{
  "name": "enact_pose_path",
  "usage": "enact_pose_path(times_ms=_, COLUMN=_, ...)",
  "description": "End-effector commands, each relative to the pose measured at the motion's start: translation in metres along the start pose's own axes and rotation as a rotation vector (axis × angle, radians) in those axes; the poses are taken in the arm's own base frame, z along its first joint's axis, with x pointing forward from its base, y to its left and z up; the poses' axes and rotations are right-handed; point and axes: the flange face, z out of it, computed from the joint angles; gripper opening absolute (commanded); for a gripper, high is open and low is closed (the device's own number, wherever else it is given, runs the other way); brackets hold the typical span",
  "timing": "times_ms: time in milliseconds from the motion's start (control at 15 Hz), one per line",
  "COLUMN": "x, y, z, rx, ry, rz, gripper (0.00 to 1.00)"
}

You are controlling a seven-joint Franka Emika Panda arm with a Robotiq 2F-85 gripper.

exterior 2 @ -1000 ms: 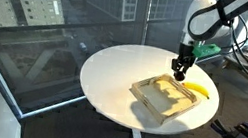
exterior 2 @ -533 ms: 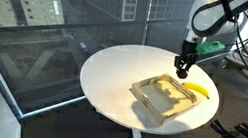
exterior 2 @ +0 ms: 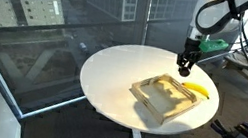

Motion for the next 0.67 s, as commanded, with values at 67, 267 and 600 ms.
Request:
enact_pose_path(times_ms=67, x=-0.005, y=0.010, z=-0.008, rx=-0.003, ry=0.060, rz=-0.003, gripper=0.34)
enact_pose_path(times_ms=267, x=-0.003, y=0.013, z=-0.006, rx=-0.001, ry=0.087, rz=0.001, gripper=0.34)
enact_pose_path(times_ms=600, x=-0.002, y=0.025, z=-0.003, rx=0.000, ry=0.107, rz=0.023, gripper=0.34)
